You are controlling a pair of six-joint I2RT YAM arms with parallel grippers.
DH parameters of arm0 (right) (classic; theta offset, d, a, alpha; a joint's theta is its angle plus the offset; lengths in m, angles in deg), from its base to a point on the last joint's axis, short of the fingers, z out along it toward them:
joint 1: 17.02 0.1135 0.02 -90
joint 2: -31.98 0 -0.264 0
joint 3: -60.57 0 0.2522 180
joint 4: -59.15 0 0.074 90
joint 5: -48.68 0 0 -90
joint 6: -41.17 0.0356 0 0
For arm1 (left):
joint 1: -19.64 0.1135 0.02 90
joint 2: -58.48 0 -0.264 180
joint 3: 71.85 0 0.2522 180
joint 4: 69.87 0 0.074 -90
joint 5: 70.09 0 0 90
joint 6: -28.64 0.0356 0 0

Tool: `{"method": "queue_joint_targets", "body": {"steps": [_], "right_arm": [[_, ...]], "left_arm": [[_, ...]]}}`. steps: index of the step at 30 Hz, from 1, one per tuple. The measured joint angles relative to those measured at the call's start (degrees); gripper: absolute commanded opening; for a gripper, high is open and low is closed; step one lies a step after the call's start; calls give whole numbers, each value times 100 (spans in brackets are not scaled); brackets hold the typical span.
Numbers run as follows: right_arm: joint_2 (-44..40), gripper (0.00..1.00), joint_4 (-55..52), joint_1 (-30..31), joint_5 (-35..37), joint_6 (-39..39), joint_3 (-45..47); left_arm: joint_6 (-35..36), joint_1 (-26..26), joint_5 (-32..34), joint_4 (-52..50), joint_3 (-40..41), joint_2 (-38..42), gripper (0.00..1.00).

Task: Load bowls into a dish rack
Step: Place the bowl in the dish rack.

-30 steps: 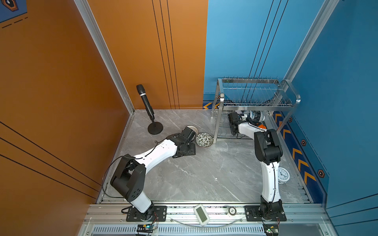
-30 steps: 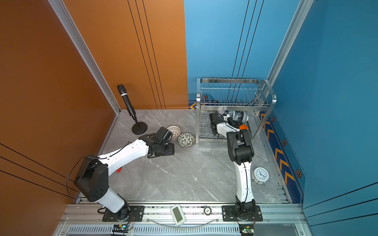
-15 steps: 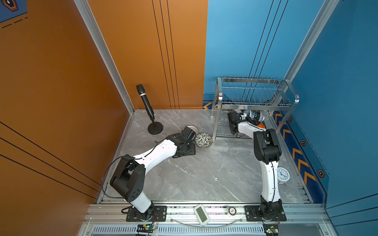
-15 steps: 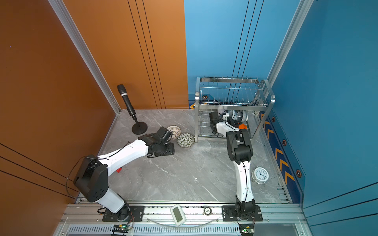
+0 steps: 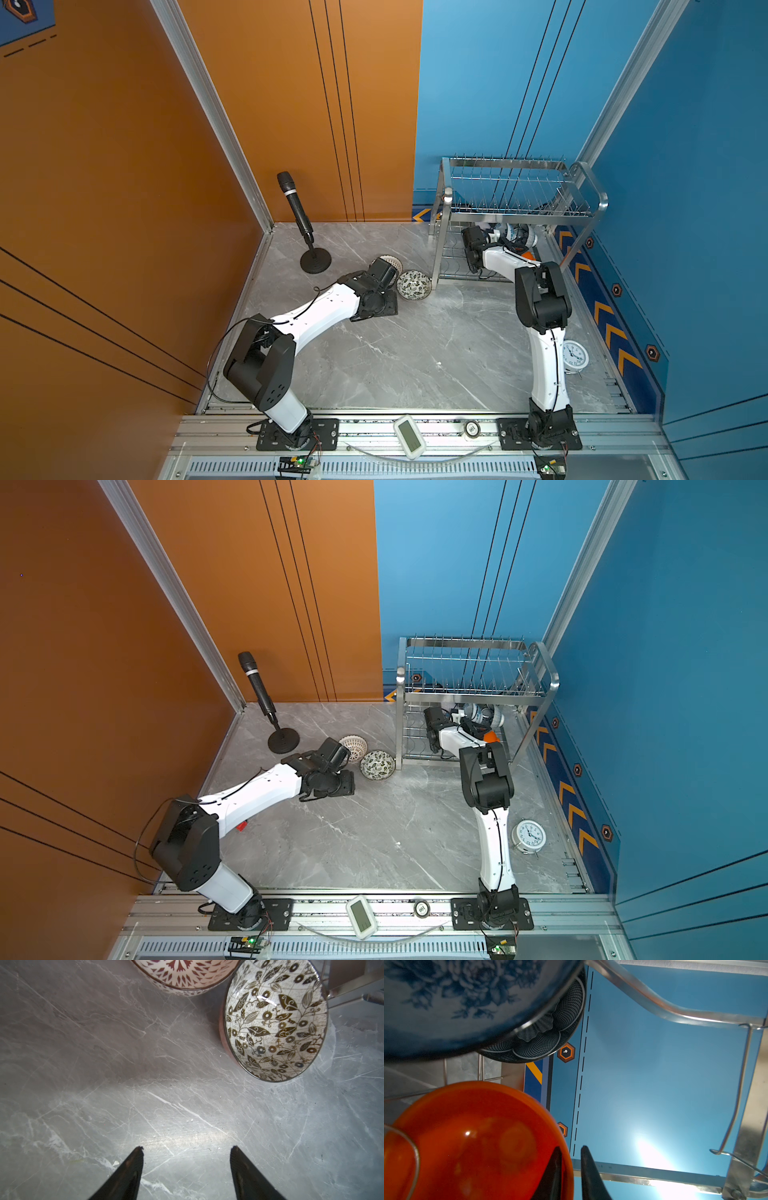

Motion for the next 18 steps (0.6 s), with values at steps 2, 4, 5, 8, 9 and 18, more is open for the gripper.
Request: {"method": "queue_joint_targets", "body": {"steps": [2, 4, 5, 8, 9, 18], "right_arm": [[0, 32, 0, 2, -11, 7, -4], [0, 36, -9, 4, -11, 9, -4], [0, 39, -20, 4, -13, 13, -4], [0, 42, -46, 4, -13, 50, -4], [0, 43, -57, 4, -13, 63, -4], [-39, 55, -295, 35, -166, 330, 11]], "left_arm": [[-17, -13, 2, 0, 0, 0, 68], [-22, -26, 2, 0, 0, 0, 68], [-24, -37, 4, 0, 0, 0, 68], [-24, -37, 4, 0, 0, 7, 68], [-24, -37, 4, 0, 0, 9, 68], [-24, -98, 31, 0, 2, 59, 68]]}}
